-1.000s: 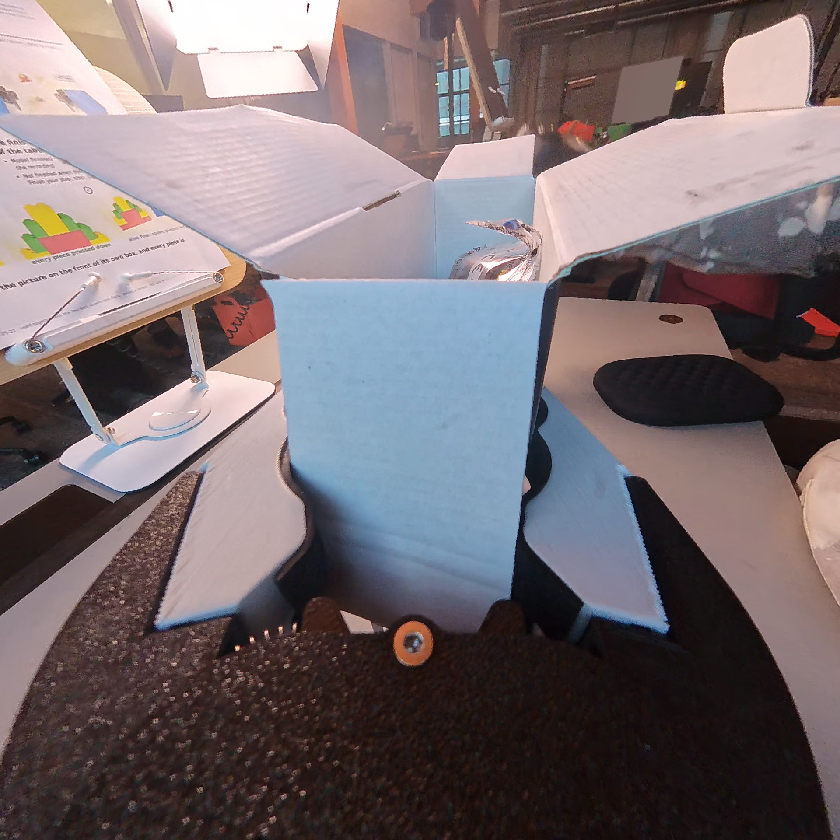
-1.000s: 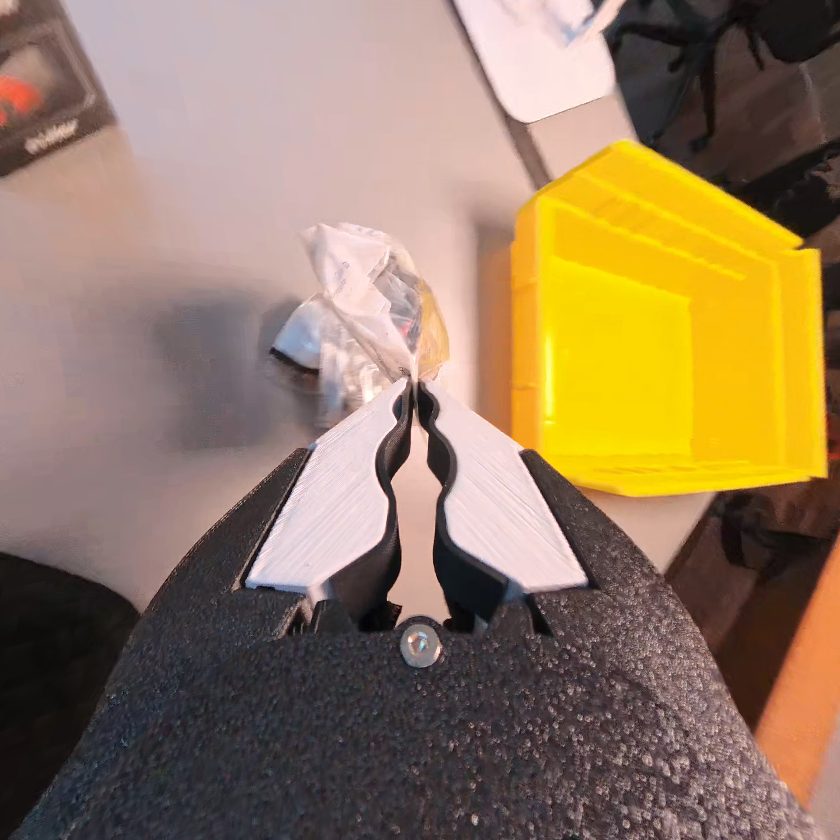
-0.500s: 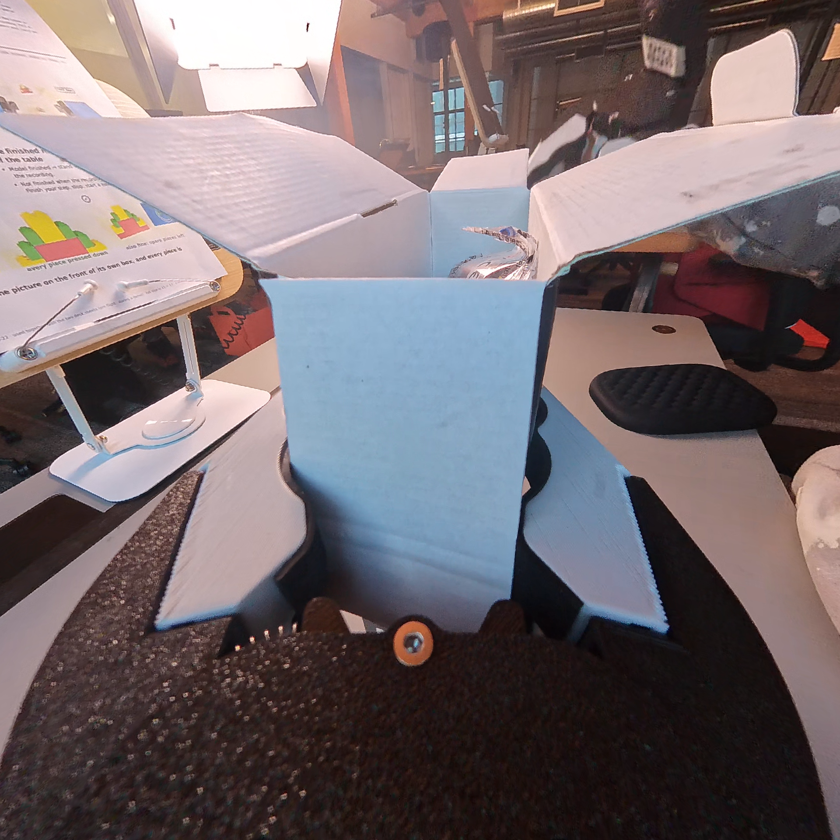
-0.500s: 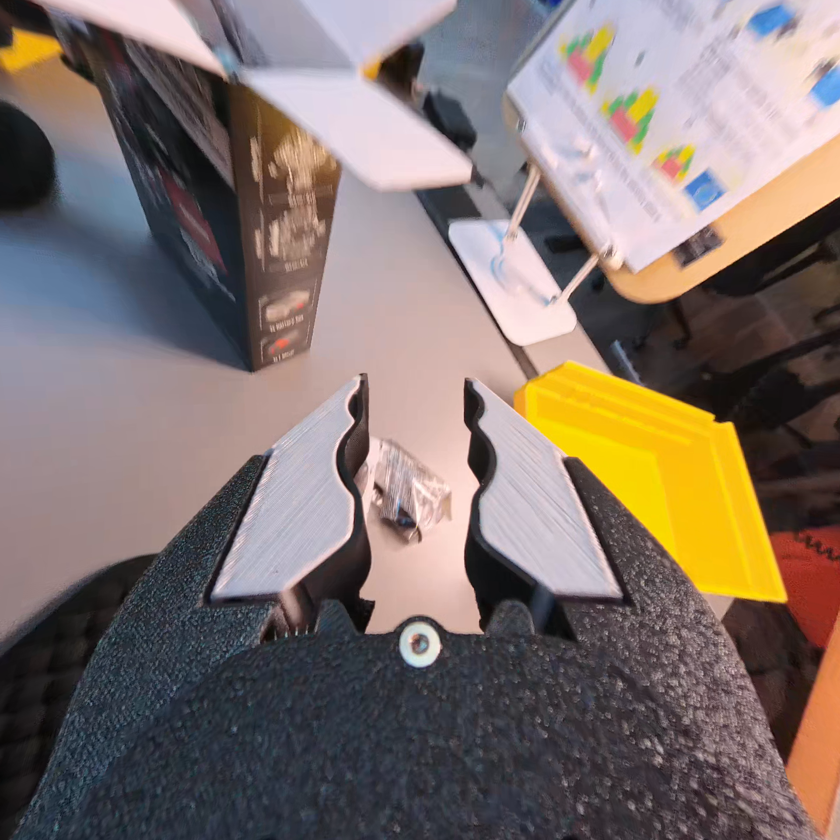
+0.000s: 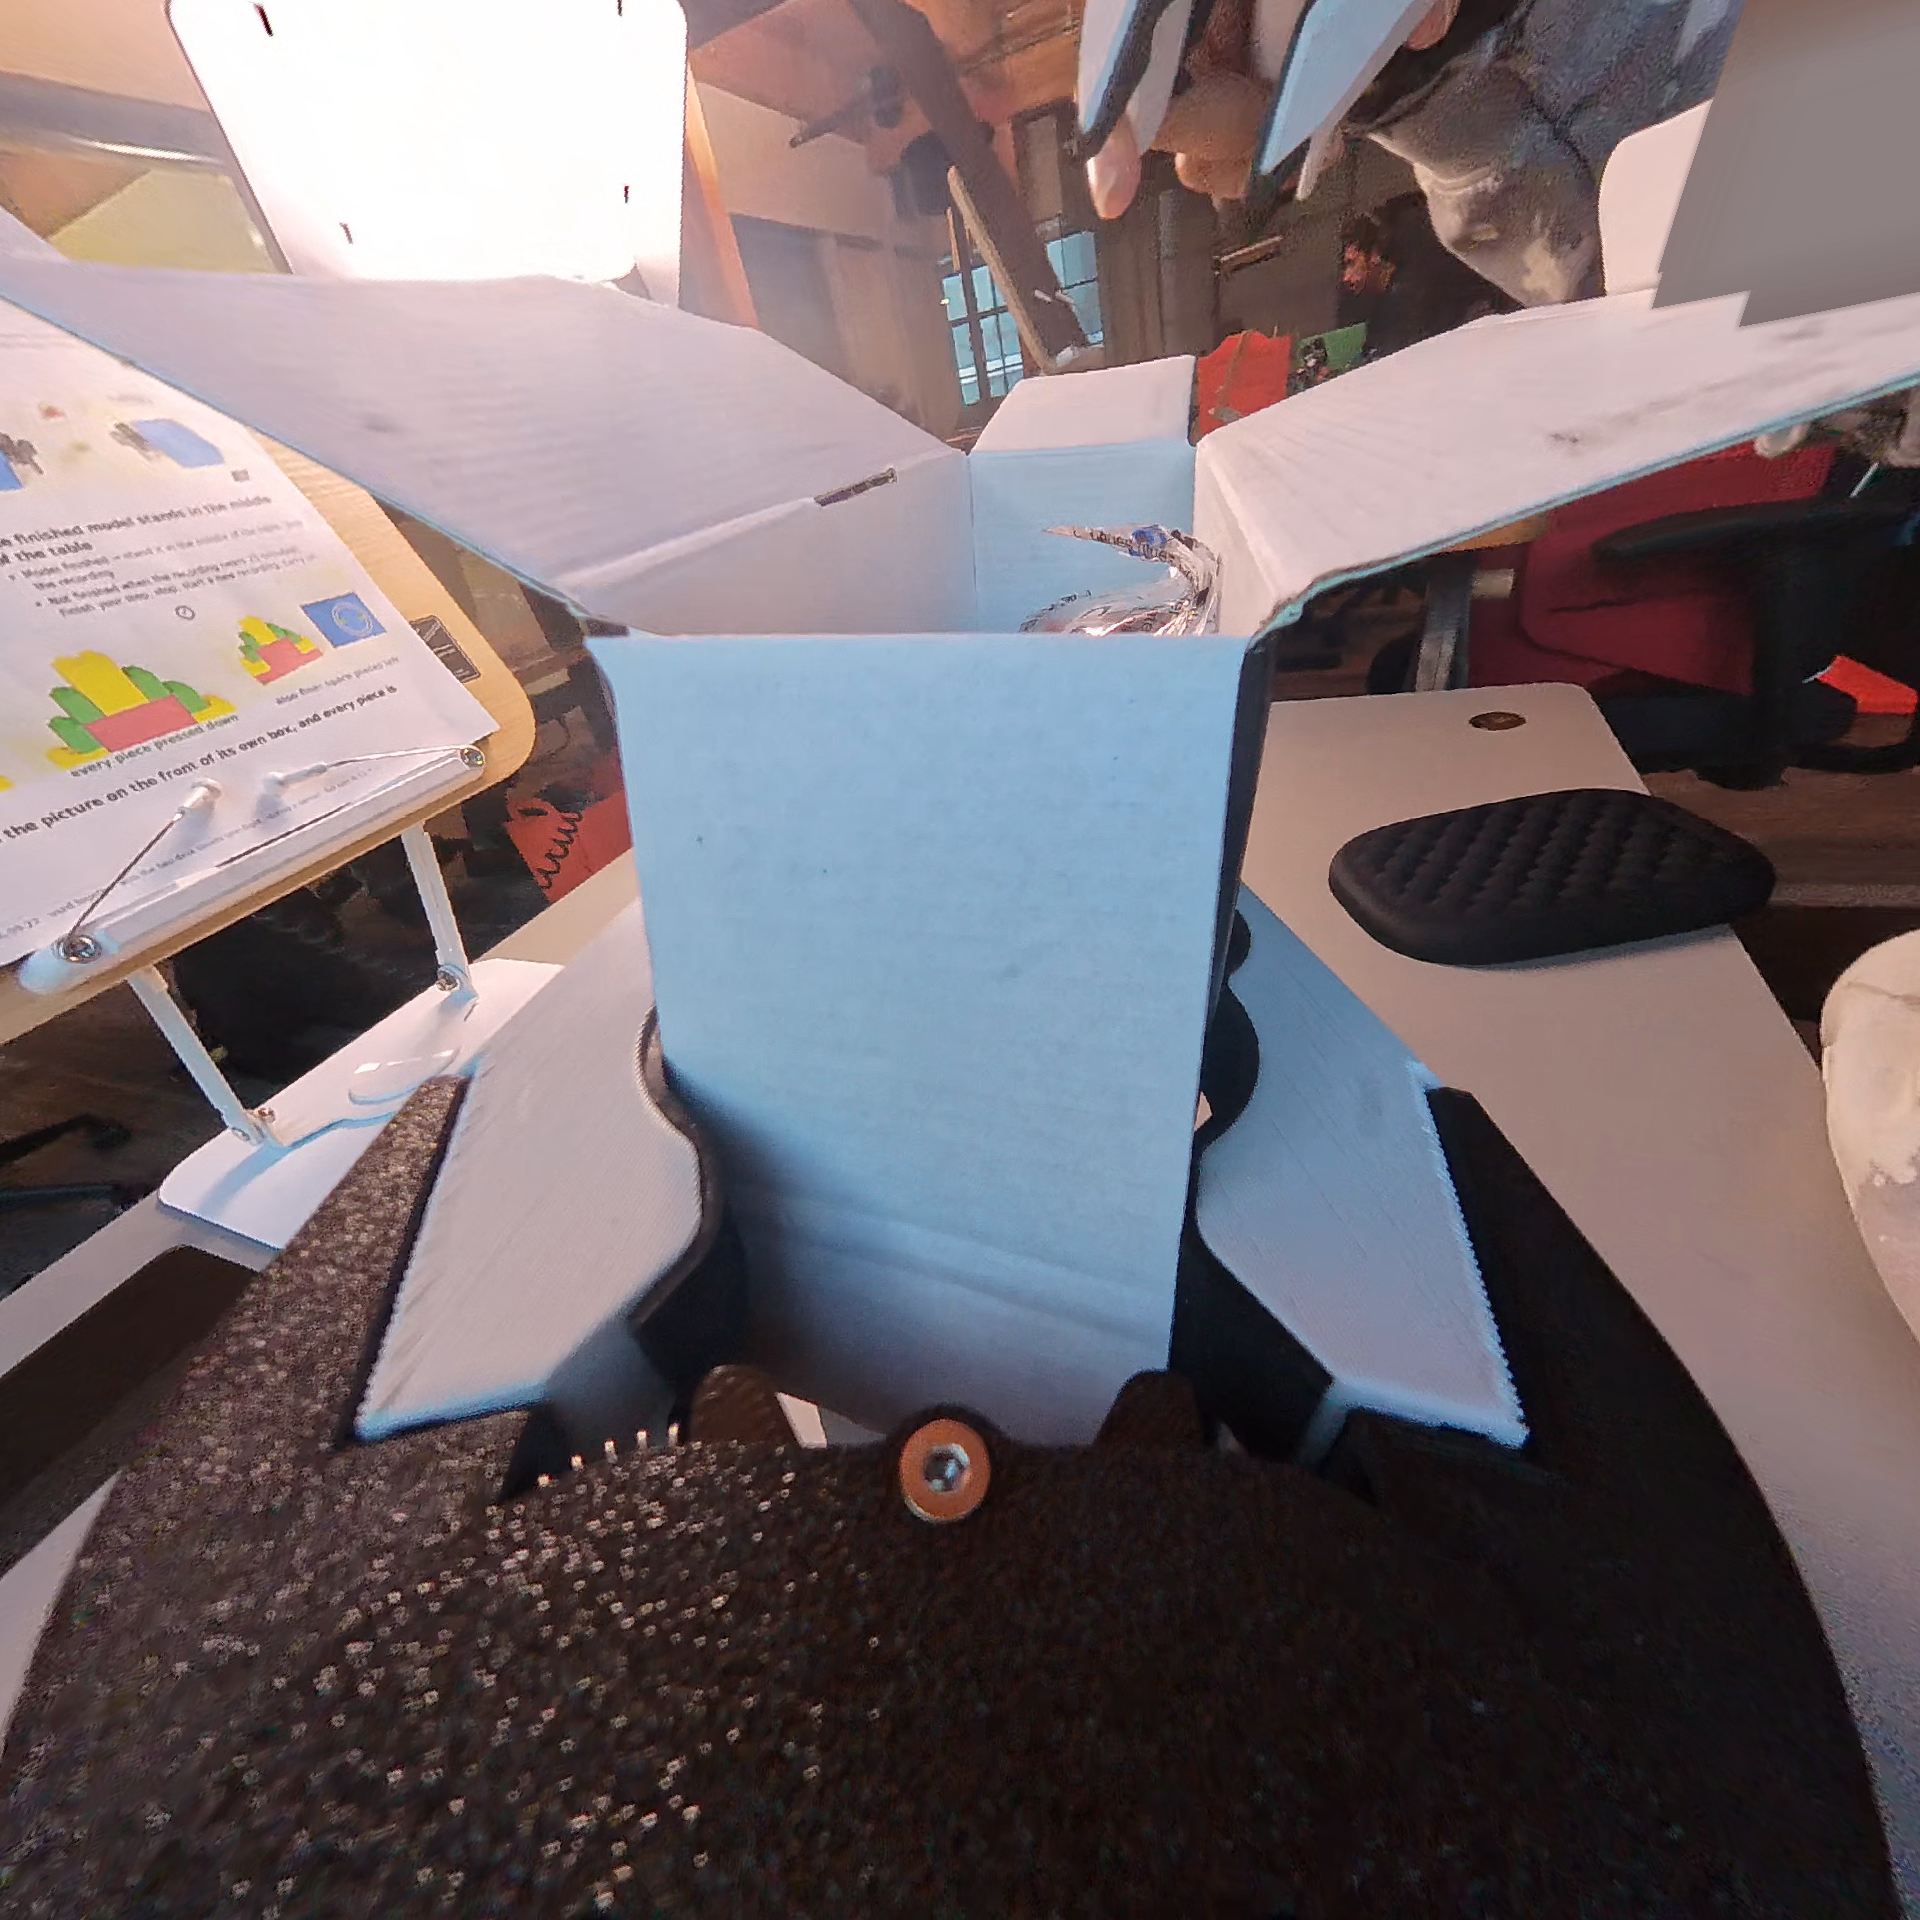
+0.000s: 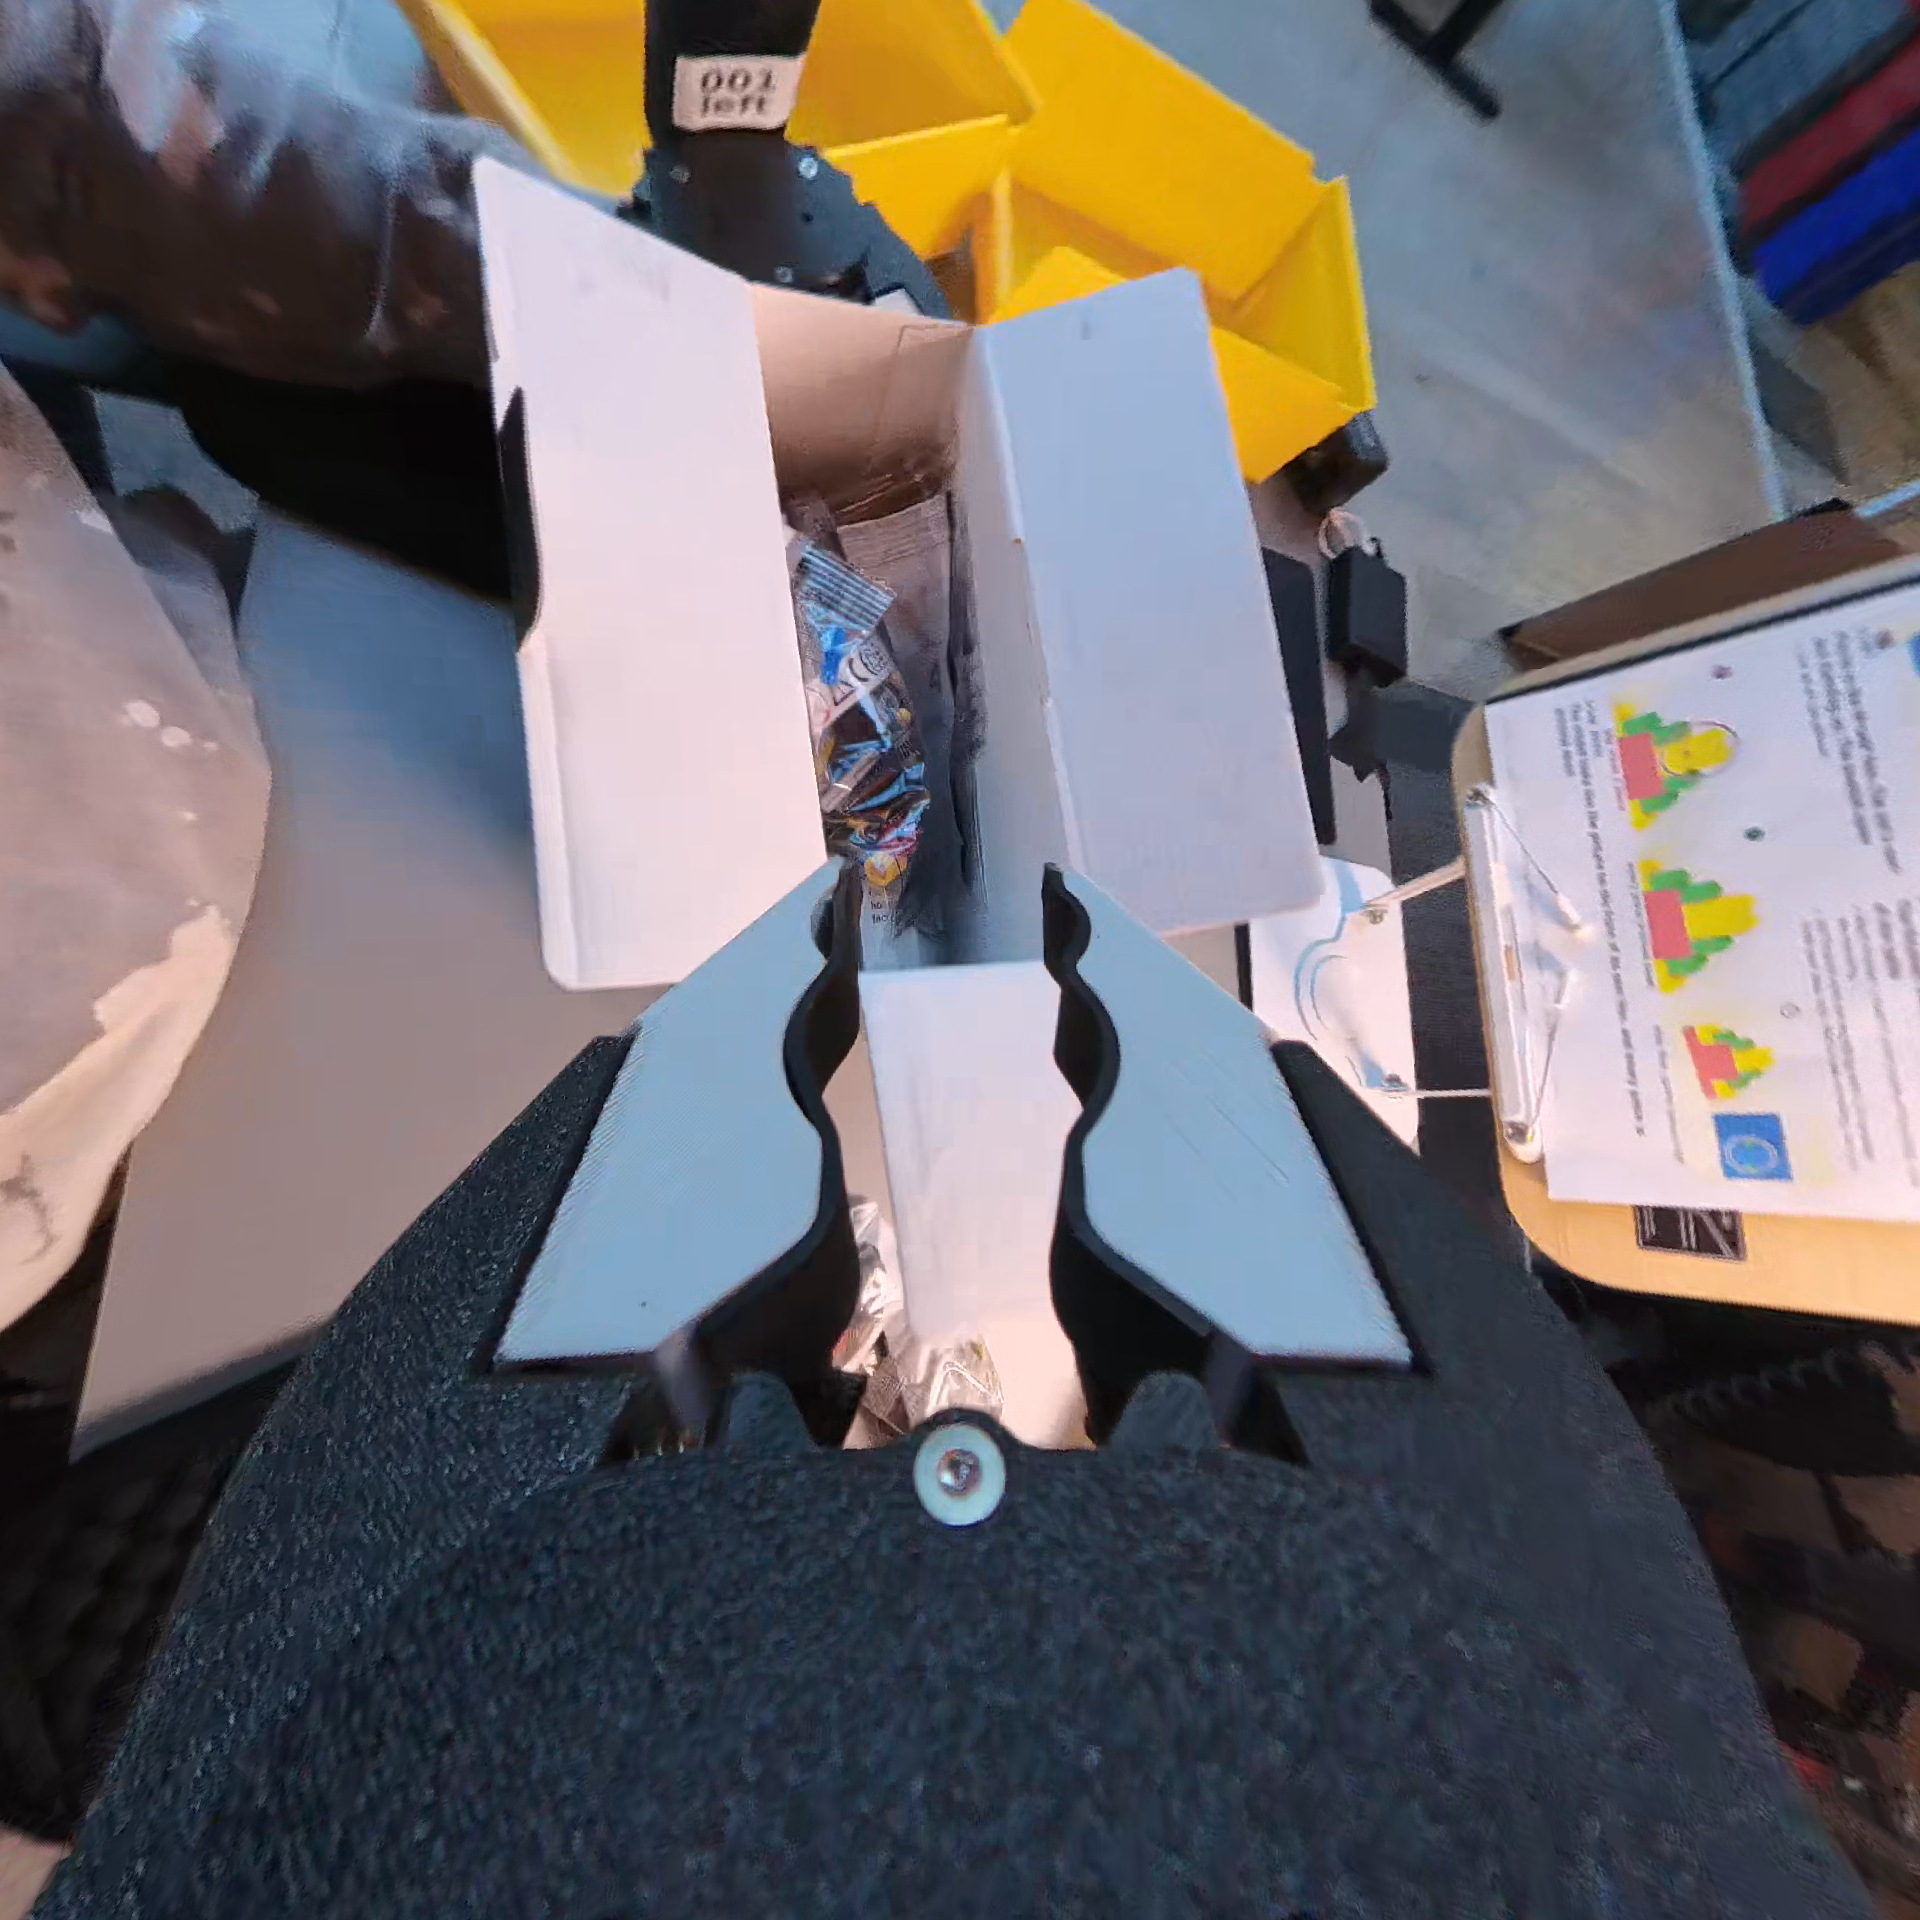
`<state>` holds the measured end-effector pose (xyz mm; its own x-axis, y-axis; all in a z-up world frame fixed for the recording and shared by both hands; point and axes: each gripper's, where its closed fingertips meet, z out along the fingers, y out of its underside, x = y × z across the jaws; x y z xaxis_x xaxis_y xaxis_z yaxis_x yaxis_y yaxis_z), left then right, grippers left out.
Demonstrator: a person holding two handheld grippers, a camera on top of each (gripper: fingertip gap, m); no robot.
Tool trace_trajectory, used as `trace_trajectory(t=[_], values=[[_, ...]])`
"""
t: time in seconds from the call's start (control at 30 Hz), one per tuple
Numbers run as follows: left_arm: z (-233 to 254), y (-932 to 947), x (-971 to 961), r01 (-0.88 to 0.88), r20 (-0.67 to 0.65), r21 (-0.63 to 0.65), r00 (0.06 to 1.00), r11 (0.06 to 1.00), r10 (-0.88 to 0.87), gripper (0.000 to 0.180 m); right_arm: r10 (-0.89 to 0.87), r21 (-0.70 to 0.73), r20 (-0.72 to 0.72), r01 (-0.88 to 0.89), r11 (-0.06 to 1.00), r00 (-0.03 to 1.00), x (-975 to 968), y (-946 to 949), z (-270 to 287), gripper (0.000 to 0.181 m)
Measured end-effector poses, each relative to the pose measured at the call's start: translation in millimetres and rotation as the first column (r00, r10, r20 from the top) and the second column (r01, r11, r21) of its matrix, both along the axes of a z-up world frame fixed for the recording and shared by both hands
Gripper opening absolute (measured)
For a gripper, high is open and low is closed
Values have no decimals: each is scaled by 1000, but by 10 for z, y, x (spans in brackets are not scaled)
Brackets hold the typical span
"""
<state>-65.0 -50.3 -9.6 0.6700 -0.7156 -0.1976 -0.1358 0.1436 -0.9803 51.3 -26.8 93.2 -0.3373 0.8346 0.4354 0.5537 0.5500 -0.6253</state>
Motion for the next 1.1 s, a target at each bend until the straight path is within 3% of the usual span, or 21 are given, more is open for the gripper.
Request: trace_trajectory(t=[0.4, 0.57, 0.73, 0.8, 1.1], values=[[-8, -160, 90, -8, -56, 75, 998, 997, 12, 98, 111, 79, 347, -146, 986, 931, -579, -380, -551, 42], [-22, -210, 106, -18, -86, 93, 996, 995, 26, 96, 123, 38, 455, -157, 987, 882, -637, -457, -579, 50], [-33, -228, 114, -26, -100, 95, 994, 995, 35, 96, 115, 18, 556, -151, 988, 823, -616, -530, -682, 39], [-38, -235, 118, -23, -105, 94, 994, 995, 33, 96, 93, 39, 581, -141, 989, 809, -636, -560, -806, 25], [-35, -230, 125, -25, -93, 76, 995, 997, 32, 96, -99, 295, 620, -114, 949, 779, -704, -370, -949, 14]])
